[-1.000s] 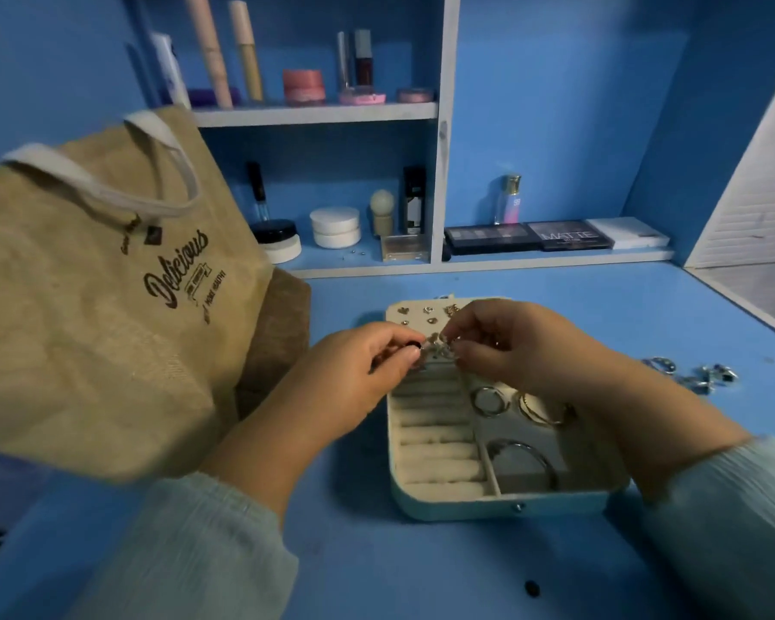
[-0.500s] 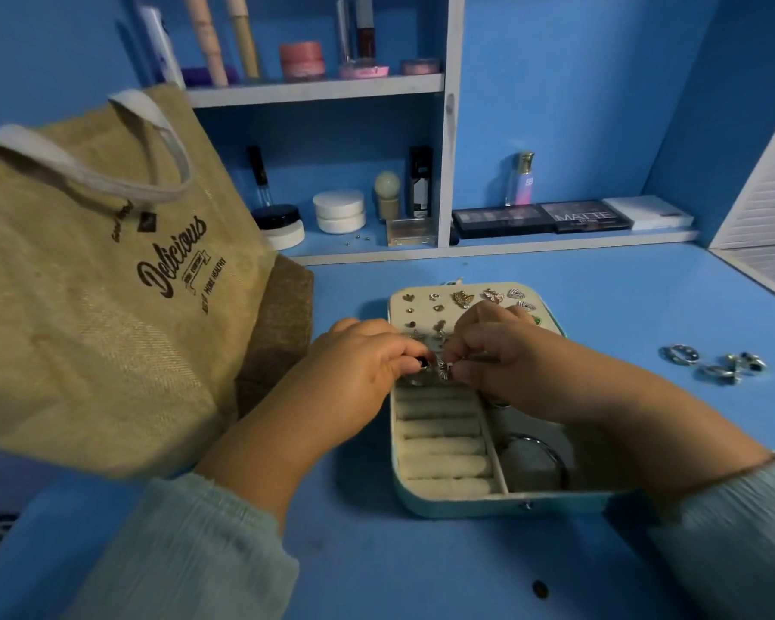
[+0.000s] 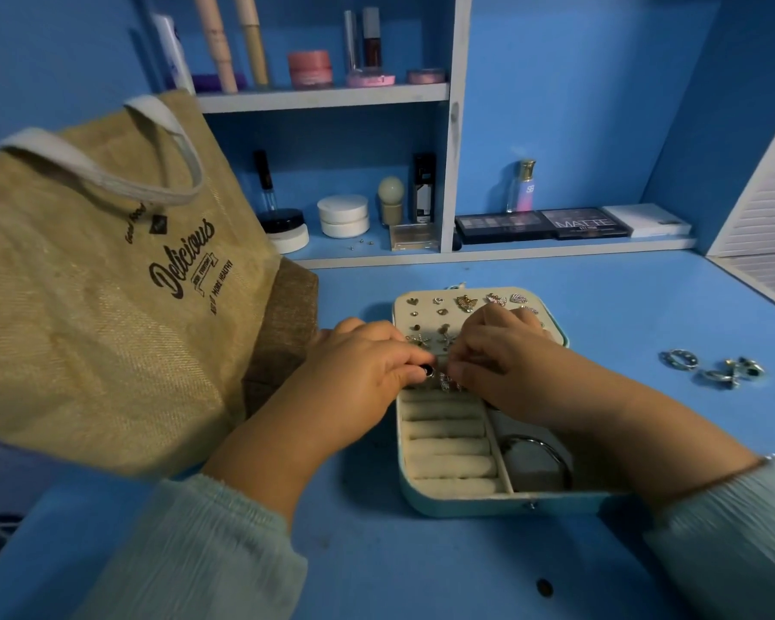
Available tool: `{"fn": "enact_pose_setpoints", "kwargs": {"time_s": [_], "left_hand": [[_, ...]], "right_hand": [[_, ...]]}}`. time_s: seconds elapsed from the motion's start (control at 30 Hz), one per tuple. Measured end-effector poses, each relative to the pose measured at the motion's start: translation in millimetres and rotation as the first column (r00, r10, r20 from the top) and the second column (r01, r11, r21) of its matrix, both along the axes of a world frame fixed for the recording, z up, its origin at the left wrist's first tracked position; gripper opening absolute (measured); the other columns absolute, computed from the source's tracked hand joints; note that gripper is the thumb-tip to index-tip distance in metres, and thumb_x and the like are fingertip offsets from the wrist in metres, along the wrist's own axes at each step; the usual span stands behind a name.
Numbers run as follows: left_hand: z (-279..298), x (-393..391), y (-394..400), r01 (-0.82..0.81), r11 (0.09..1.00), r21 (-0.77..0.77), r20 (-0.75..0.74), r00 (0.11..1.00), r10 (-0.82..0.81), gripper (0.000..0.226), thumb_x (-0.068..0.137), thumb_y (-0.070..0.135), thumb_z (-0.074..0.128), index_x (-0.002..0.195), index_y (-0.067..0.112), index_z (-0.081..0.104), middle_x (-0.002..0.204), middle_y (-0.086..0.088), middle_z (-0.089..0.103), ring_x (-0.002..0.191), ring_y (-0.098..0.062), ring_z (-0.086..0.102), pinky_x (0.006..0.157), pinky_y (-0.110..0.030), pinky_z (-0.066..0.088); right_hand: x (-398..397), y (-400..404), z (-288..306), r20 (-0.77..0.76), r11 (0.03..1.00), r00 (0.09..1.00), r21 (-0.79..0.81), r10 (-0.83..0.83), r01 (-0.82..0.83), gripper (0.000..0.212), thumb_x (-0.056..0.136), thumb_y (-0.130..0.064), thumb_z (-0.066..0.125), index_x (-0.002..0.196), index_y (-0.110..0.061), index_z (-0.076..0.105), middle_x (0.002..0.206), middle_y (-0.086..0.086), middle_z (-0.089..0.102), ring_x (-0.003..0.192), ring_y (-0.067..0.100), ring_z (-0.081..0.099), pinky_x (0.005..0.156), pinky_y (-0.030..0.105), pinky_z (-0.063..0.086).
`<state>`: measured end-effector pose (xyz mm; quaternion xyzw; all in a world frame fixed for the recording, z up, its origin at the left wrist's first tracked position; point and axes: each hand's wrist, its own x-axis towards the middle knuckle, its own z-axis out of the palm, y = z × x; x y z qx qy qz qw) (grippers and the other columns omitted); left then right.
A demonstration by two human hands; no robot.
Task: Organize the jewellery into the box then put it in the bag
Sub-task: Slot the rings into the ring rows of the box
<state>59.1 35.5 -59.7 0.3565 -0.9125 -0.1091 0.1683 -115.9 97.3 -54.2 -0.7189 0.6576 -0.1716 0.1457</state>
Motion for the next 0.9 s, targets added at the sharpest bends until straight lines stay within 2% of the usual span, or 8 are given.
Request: {"fn": "enact_pose_setpoints", "kwargs": {"time_s": [0.03, 0.13, 0.23, 0.33, 0.4, 0.67, 0.83, 0.9], "left_hand": [[0.0, 0.2, 0.4, 0.0, 1.0, -0.001, -0.001, 1.0, 0.0, 0.03, 0.092, 0.039, 0.048, 0.121, 0.038, 0.059, 0.1, 0.026, 0.043, 0.106, -0.005, 0.036, 0.101, -0.03, 0.025], [0.6, 1.2, 1.2, -0.007, 1.0, -0.003, -0.019, 1.0, 0.007, 0.026, 0.092, 0.04, 0.05, 0.116, 0.042, 0.058, 0.093, 0.03, 0.042, 0.1, 0.0, 0.034, 0.092, -0.024, 0.021], [1.1, 1.2, 2.9, -0.018, 1.0, -0.004, -0.02, 1.0, 0.018, 0.019, 0.091, 0.041, 0.051, 0.108, 0.041, 0.059, 0.092, 0.029, 0.043, 0.099, 0.002, 0.032, 0.081, -0.02, 0.013], [1.7, 0.8, 3.0, -0.018, 1.0, -0.021, 0.022, 1.0, 0.018, 0.018, 0.091, 0.044, 0.049, 0.106, 0.042, 0.059, 0.089, 0.03, 0.04, 0.096, 0.005, 0.028, 0.076, -0.02, 0.011], [1.5, 0.6, 2.9, -0.024, 0.999, -0.039, 0.049, 0.998, 0.026, 0.016, 0.091, 0.045, 0.049, 0.103, 0.043, 0.059, 0.089, 0.03, 0.04, 0.095, 0.005, 0.027, 0.076, -0.021, 0.01], [0.7, -0.3, 2.3, -0.078, 0.995, -0.056, 0.101, 0.991, 0.083, 0.013, 0.088, 0.049, 0.05, 0.093, 0.044, 0.061, 0.093, 0.029, 0.039, 0.094, 0.004, 0.018, 0.074, -0.022, 0.005], [4.0, -2.3, 2.4, -0.091, 0.992, -0.09, 0.145, 0.984, 0.103, 0.015, 0.089, 0.051, 0.049, 0.093, 0.042, 0.062, 0.101, 0.025, 0.037, 0.106, -0.002, 0.023, 0.082, -0.028, 0.008], [2.8, -2.9, 2.9, -0.088, 0.993, -0.073, 0.133, 0.986, 0.097, 0.014, 0.09, 0.05, 0.049, 0.094, 0.042, 0.06, 0.102, 0.025, 0.037, 0.108, -0.003, 0.025, 0.081, -0.027, 0.008]], "right_hand": [[-0.3, 0.0, -0.9, 0.018, 1.0, 1.0, -0.031, 0.0, 0.0, 0.002, 0.091, -0.035, 0.052, 0.091, -0.035, 0.054, 0.108, -0.014, 0.035, 0.106, 0.012, 0.025, 0.095, 0.029, 0.027], [-2.4, -0.5, -3.5, 0.057, 0.994, 0.998, -0.105, 0.023, -0.016, 0.014, 0.089, -0.027, 0.056, 0.089, -0.039, 0.048, 0.108, -0.011, 0.042, 0.107, 0.015, 0.03, 0.092, 0.027, 0.028], [-3.8, -0.9, -4.6, 0.027, 0.986, 0.998, -0.161, 0.055, -0.05, 0.018, 0.088, -0.022, 0.058, 0.085, -0.037, 0.049, 0.101, -0.012, 0.044, 0.102, 0.017, 0.033, 0.091, 0.028, 0.029], [-4.0, -3.1, -7.1, -0.027, 0.979, 0.996, -0.182, 0.087, -0.09, 0.011, 0.088, -0.03, 0.056, 0.082, -0.038, 0.051, 0.093, -0.013, 0.045, 0.097, 0.021, 0.039, 0.093, 0.036, 0.032], [-4.3, -4.4, -7.7, -0.036, 0.977, 0.994, -0.185, 0.1, -0.105, 0.01, 0.087, -0.035, 0.054, 0.08, -0.04, 0.049, 0.09, -0.014, 0.046, 0.097, 0.023, 0.042, 0.093, 0.042, 0.035], [-5.9, -6.2, -11.6, -0.069, 0.972, 0.993, -0.209, 0.091, -0.104, 0.006, 0.088, -0.028, 0.058, 0.089, -0.028, 0.064, 0.09, -0.014, 0.047, 0.096, 0.018, 0.041, 0.093, 0.039, 0.035], [-5.8, -6.7, -11.9, -0.06, 0.963, 0.992, -0.243, 0.109, -0.12, 0.007, 0.088, -0.026, 0.06, 0.089, -0.024, 0.067, 0.089, -0.013, 0.048, 0.094, 0.018, 0.041, 0.09, 0.036, 0.035], [-6.5, -7.4, -13.3, -0.052, 0.959, 0.991, -0.254, 0.119, -0.129, 0.006, 0.087, -0.025, 0.061, 0.086, -0.024, 0.067, 0.087, -0.011, 0.051, 0.091, 0.019, 0.044, 0.089, 0.035, 0.035]]}}
